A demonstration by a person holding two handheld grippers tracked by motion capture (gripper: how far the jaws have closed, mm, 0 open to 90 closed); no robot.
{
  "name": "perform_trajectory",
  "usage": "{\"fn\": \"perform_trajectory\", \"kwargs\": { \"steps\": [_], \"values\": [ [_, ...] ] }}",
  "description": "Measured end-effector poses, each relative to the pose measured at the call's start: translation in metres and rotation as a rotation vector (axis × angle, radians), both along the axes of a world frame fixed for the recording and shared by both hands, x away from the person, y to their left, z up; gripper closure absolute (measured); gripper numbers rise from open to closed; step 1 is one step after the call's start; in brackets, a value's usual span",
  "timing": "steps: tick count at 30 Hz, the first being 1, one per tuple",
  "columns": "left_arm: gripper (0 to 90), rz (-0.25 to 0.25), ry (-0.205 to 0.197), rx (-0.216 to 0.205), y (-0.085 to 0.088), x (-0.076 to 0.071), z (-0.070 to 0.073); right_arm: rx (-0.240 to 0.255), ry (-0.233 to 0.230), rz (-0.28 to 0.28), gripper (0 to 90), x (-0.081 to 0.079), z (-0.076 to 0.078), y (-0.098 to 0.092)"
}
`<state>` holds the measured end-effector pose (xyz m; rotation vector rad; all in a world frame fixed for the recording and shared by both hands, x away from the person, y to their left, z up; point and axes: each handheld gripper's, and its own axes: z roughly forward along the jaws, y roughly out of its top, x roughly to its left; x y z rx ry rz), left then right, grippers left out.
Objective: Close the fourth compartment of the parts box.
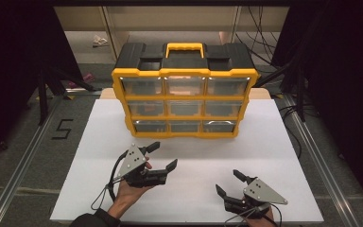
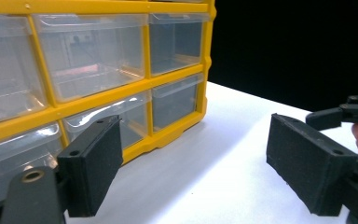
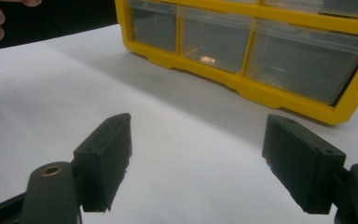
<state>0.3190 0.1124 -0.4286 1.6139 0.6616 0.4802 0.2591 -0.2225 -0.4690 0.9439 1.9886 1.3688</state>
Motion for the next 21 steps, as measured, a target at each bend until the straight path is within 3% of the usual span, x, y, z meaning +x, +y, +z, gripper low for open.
{"fn": "perform_trajectory", "kwargs": {
  "steps": [8, 21],
  "values": [
    [18.4, -0.023, -0.015, -0.006, 0.001, -0.011, -0.009, 0.014, -0.013, 0.007, 24.8, -0.001, 0.001, 0.000],
    [18.1, -0.032, -0.004, -0.021, 0.002, -0.019, -0.018, 0.028, -0.027, 0.009, 24.7, -0.002, 0.002, -0.001]
  ]
}}
